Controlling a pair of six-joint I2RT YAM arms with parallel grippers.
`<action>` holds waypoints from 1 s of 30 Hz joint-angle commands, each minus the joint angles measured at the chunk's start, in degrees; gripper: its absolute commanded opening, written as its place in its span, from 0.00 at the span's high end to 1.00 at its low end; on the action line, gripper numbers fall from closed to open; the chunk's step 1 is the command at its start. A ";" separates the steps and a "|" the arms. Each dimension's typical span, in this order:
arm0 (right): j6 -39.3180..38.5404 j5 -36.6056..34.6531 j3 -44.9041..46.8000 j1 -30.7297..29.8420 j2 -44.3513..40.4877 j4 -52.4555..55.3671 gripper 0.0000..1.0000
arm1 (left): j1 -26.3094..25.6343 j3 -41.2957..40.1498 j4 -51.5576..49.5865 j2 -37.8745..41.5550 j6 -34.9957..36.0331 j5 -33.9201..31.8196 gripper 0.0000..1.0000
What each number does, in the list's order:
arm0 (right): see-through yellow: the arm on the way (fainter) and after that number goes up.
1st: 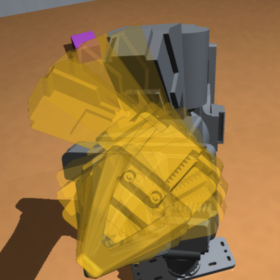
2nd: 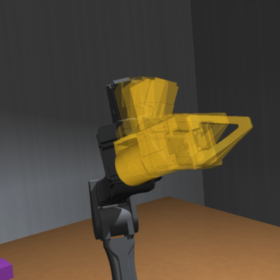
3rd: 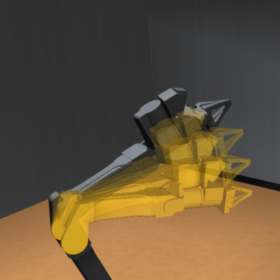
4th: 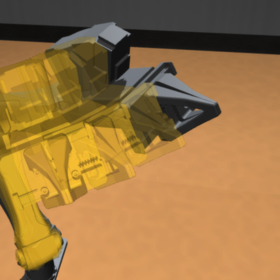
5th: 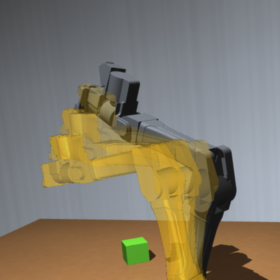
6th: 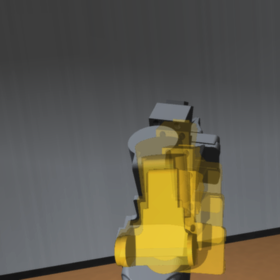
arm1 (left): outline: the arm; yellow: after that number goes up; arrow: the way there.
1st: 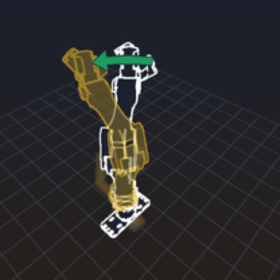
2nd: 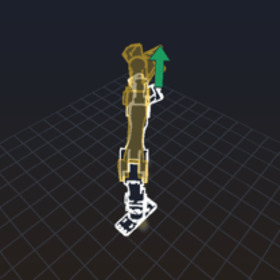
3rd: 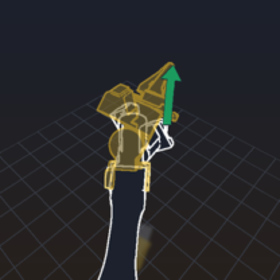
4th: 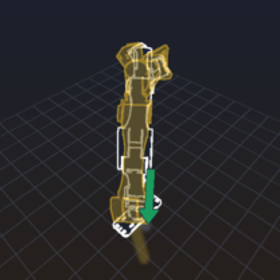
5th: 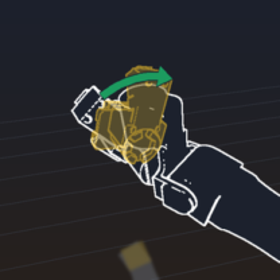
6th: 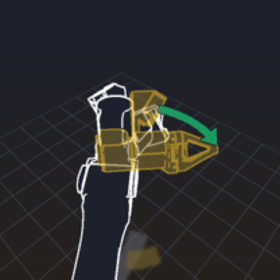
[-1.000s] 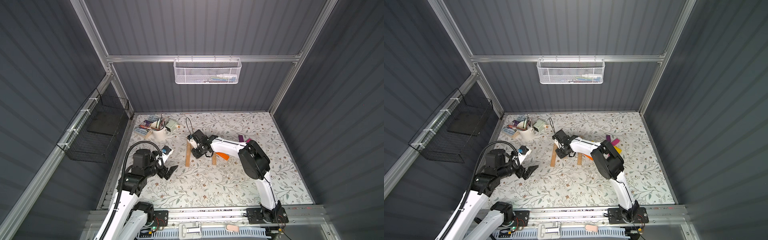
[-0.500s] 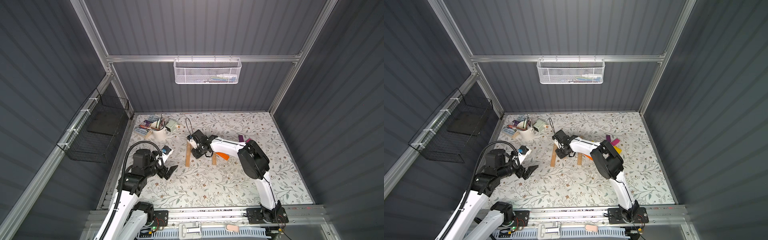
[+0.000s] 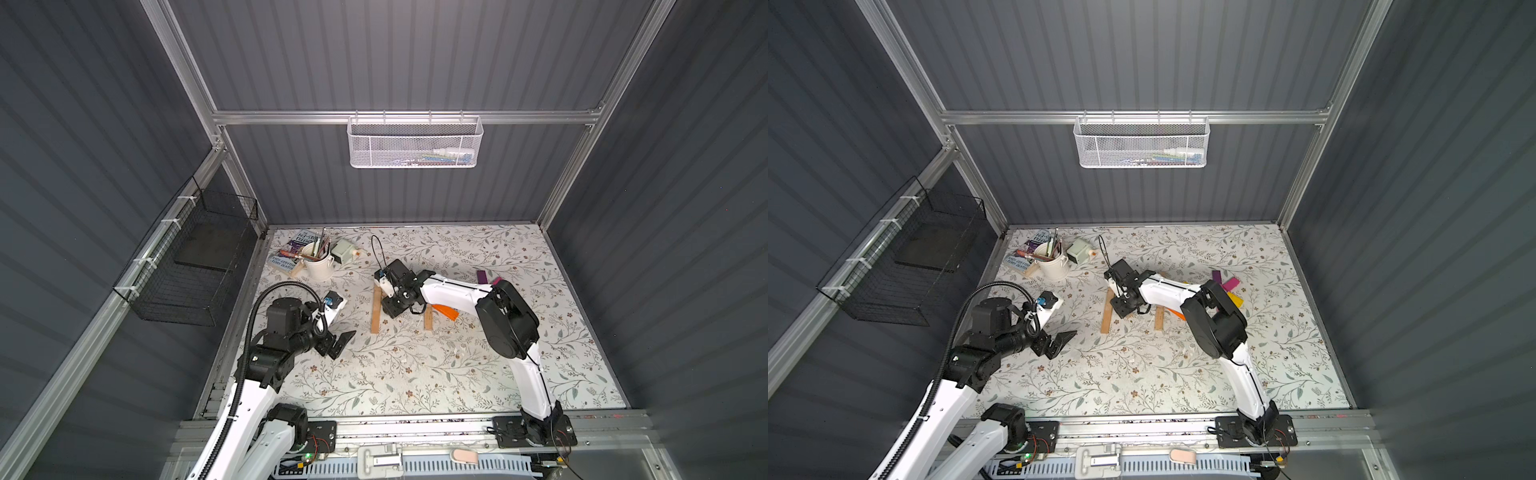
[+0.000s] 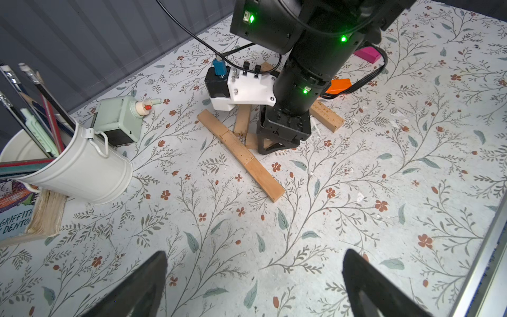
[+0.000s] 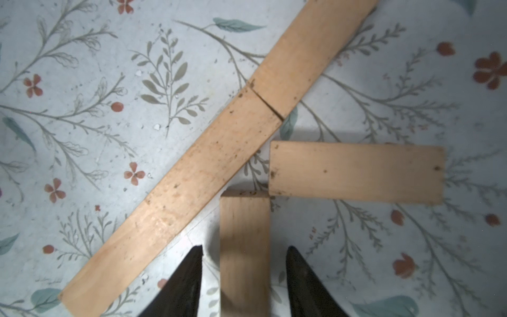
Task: Assemble the letter k with building blocks
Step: Assemble the building block at the center of the board, then reset both arms
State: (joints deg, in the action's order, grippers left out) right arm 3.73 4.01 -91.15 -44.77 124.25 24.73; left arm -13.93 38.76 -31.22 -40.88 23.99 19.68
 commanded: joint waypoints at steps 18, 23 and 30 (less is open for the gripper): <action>15.64 -20.16 43.60 17.38 -53.72 -23.31 0.01 | -0.04 -2.37 27.18 -17.34 -34.64 -23.11 0.00; 16.18 -29.47 50.38 29.02 -55.87 -27.76 0.01 | -0.04 -5.40 36.47 -21.79 -29.79 -31.89 0.00; 9.28 -34.12 57.15 37.39 -51.81 -41.65 0.01 | 0.04 -12.83 49.95 -25.17 -20.58 -40.16 0.00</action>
State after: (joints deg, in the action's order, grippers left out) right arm 15.07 -27.62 -34.83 -9.91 71.99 -9.15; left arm -13.93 27.70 10.44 -65.21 -1.67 -15.14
